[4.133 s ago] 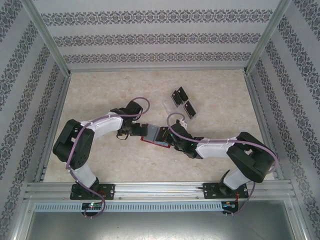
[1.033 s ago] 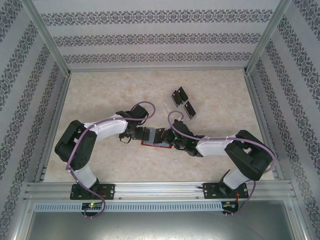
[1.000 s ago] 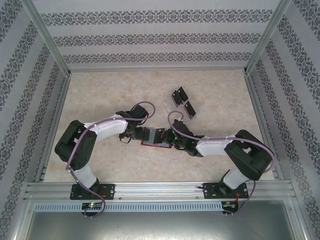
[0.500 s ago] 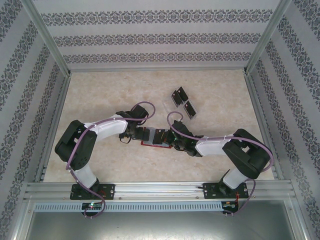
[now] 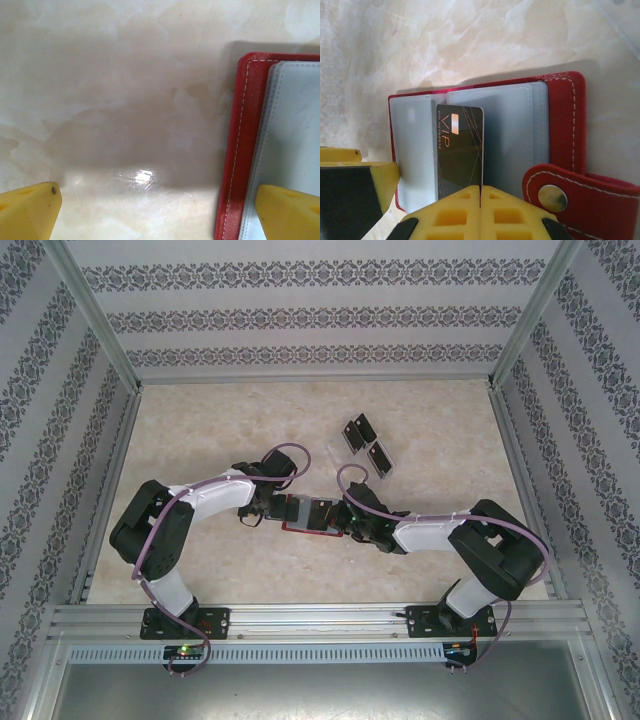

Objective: Put the credit cards into the card holder

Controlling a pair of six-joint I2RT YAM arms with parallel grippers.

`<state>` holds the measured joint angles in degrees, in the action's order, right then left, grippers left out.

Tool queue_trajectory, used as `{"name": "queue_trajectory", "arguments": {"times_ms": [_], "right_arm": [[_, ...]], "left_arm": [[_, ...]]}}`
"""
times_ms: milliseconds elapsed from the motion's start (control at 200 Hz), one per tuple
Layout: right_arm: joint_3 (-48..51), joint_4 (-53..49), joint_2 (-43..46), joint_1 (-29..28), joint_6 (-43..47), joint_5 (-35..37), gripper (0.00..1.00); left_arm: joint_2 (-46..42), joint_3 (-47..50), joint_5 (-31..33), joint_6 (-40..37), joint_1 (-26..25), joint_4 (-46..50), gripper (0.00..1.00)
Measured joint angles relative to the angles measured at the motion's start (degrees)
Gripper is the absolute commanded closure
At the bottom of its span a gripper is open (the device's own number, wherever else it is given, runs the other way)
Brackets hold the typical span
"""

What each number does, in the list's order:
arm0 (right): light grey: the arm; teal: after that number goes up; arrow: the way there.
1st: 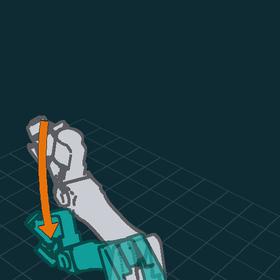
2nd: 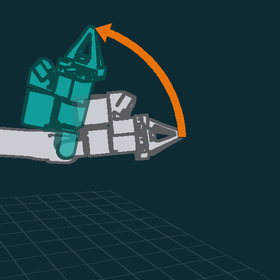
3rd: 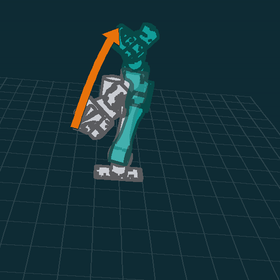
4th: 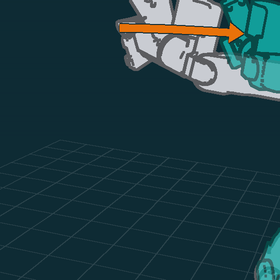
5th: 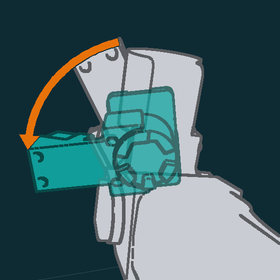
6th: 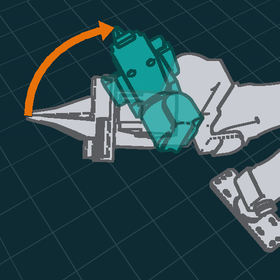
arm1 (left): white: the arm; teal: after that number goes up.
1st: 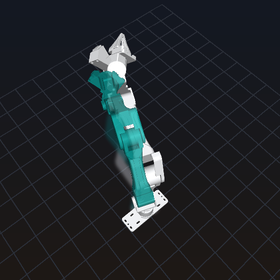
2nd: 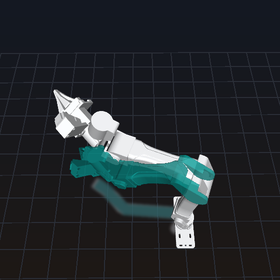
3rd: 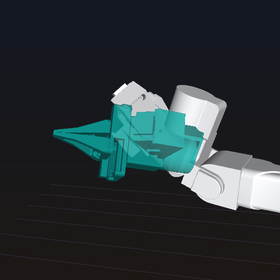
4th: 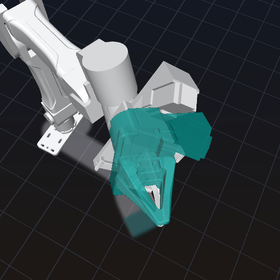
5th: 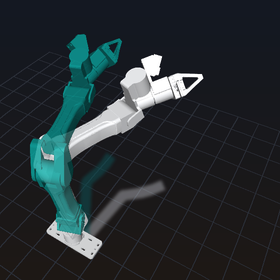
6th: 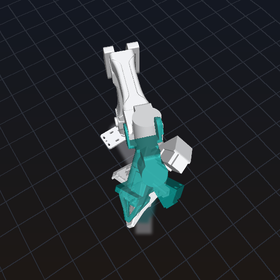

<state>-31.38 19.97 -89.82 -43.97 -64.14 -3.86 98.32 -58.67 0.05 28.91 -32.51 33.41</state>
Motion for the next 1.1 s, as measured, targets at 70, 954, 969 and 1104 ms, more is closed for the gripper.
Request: {"name": "queue_trajectory", "arguments": {"times_ms": [70,954,969,1104], "right_arm": [[-0.2,0.0,-0.5,0.0,0.0,-0.2,1.0],[-4.1,-0.6,-3.7,0.0,0.1,-1.4,1.0],[-4.1,-0.7,-3.6,0.1,0.2,-1.4,1.0],[-4.1,-0.9,-3.5,0.4,0.3,-1.4,1.0]], "left_arm": [[0.0,0.0,0.0,0.0,0.0,0.0,0.0],[0.0,0.0,0.0,0.0,0.0,0.0,0.0],[0.0,0.0,0.0,0.0,0.0,0.0,0.0],[0.0,0.0,0.2,0.0,0.0,0.0,0.0]]}}
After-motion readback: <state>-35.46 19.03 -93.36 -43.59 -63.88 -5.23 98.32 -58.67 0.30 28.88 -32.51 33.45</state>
